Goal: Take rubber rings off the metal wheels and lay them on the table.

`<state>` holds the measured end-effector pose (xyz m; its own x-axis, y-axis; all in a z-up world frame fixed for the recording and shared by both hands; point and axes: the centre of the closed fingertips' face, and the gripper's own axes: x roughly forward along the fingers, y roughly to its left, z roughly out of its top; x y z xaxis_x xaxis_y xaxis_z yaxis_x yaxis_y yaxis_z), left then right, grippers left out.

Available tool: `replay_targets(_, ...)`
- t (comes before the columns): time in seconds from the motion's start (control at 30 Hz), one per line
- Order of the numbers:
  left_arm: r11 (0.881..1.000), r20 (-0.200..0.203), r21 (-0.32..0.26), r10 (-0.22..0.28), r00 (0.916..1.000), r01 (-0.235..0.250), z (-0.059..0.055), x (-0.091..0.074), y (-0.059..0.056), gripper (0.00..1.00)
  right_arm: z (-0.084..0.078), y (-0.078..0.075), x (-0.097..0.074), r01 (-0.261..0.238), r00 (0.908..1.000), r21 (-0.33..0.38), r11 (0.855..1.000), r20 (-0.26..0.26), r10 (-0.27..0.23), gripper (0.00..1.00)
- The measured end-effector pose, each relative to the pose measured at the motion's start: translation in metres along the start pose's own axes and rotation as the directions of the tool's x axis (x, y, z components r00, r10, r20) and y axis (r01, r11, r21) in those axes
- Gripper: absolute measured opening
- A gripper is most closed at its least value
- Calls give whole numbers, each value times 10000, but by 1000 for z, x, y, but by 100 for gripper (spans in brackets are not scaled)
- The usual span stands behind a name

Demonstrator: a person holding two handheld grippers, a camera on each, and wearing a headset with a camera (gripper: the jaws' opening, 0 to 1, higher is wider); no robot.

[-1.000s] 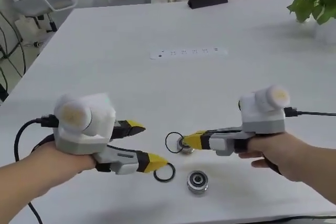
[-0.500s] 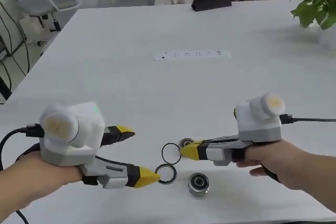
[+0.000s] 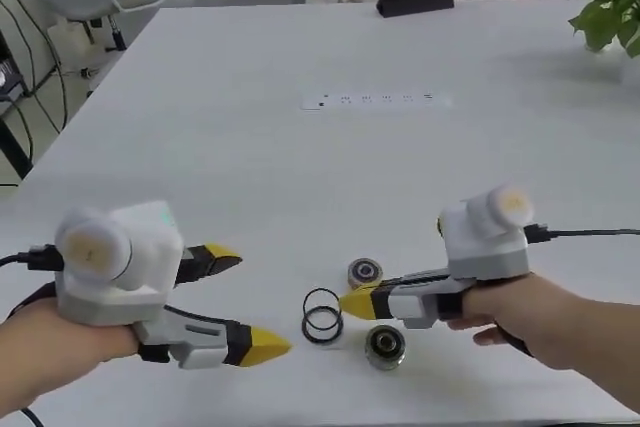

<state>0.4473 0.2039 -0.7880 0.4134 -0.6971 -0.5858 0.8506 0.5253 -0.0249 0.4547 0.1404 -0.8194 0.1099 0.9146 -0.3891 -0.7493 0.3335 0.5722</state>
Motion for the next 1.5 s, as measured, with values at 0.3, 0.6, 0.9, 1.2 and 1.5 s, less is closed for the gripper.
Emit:
replay_targets(0.3,9999,3,-69,101,9999,-101,-3,-4,1,69,-8,-2,8,66,9995,59,10000,-324,-64,0)
replay_targets(0.6,9998,-49,-132,169,9998,-170,-7,-7,3,69,-11,-8,12,277,9983,151,9995,-516,-269,0)
replay_targets(0.9,9998,-134,-142,100,9999,-102,-8,-4,2,69,-14,-18,8,685,9960,347,9970,-596,-664,0)
replay_targets(1.2,9999,-202,-135,16,9998,-19,-8,-2,0,69,-17,-20,7,849,9940,147,9963,-707,-837,5)
replay_targets(1.5,9999,-233,-156,-58,9997,55,-6,-1,-1,68,-9,-21,-4,1014,9941,89,9948,-389,-1009,13)
